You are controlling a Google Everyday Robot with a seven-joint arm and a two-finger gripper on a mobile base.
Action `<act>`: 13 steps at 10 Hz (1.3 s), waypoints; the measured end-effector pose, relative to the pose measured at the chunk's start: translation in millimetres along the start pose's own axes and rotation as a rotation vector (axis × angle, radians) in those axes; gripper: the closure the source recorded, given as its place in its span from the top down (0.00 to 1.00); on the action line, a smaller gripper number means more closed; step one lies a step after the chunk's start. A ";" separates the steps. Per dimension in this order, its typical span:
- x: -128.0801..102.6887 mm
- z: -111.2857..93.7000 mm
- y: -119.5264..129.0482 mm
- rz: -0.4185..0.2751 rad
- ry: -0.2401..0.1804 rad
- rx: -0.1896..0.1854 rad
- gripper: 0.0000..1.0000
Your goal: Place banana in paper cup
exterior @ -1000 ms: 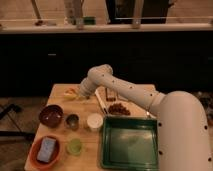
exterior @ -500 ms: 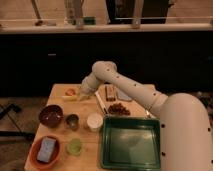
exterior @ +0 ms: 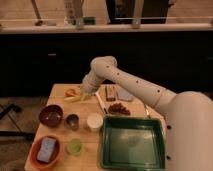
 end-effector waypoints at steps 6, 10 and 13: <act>17.6 -18.3 28.9 -0.029 0.085 -0.041 0.00; 26.1 -26.5 50.6 -0.039 0.081 -0.044 0.00; 27.1 -30.8 70.2 -0.042 0.073 -0.044 0.00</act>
